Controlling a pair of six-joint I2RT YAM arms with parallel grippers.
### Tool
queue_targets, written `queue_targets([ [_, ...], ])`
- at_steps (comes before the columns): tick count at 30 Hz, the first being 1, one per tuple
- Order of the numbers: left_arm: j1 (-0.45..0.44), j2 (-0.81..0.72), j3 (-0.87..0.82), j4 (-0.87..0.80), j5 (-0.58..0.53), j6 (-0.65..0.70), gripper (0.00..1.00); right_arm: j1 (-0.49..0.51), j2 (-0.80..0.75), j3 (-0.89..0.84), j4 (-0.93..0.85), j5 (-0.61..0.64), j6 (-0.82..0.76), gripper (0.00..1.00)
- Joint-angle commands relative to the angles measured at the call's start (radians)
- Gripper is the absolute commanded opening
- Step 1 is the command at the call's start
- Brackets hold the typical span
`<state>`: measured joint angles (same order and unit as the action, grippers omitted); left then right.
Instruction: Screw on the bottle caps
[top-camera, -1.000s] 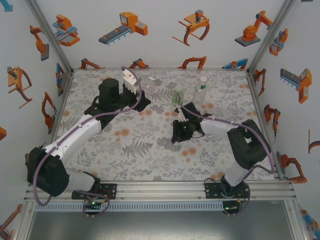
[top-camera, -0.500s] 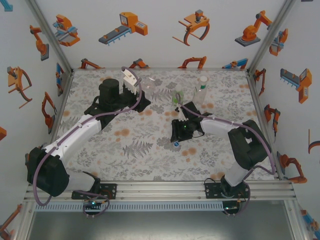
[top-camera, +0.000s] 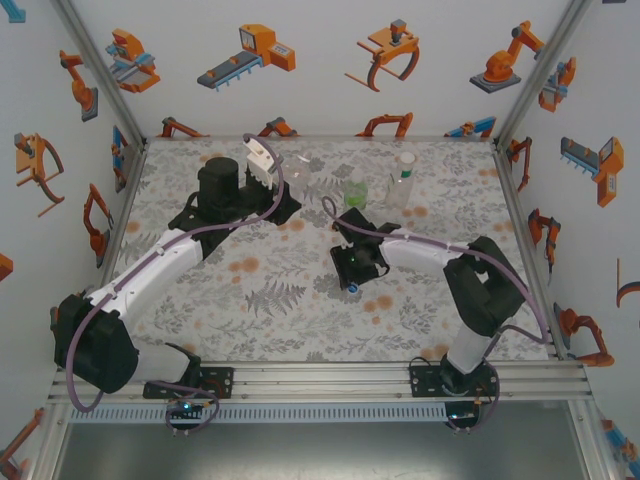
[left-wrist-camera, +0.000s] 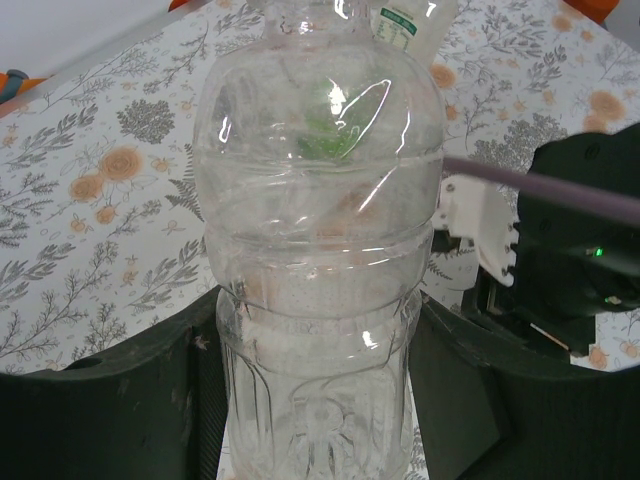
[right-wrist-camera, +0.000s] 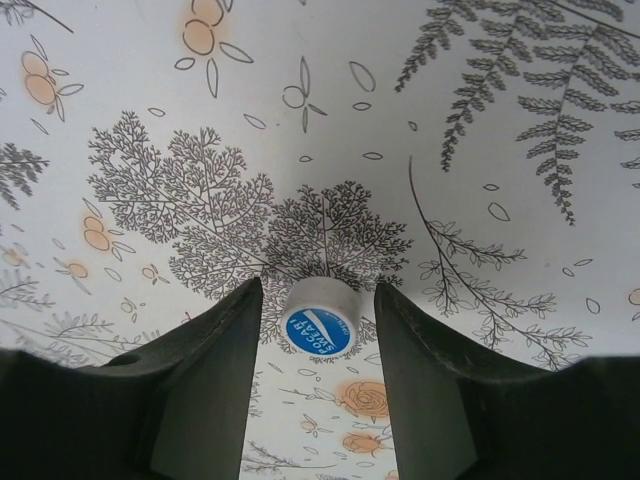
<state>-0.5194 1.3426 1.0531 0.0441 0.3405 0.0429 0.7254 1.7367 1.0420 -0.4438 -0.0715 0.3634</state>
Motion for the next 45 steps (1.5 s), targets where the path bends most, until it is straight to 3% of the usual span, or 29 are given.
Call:
queue_targets([
  [1,-0.006,0.006,0.038,0.002,0.013,-0.014,0.09,0.045,0.051,0.025,-0.11,0.131,-0.026,0.46],
  [7,-0.006,0.0,0.039,-0.003,0.006,-0.01,0.09,0.083,0.057,0.035,-0.125,0.182,-0.027,0.43],
  [45,-0.01,0.02,0.048,0.009,0.022,-0.026,0.09,0.088,-0.004,-0.023,-0.096,0.146,0.006,0.39],
])
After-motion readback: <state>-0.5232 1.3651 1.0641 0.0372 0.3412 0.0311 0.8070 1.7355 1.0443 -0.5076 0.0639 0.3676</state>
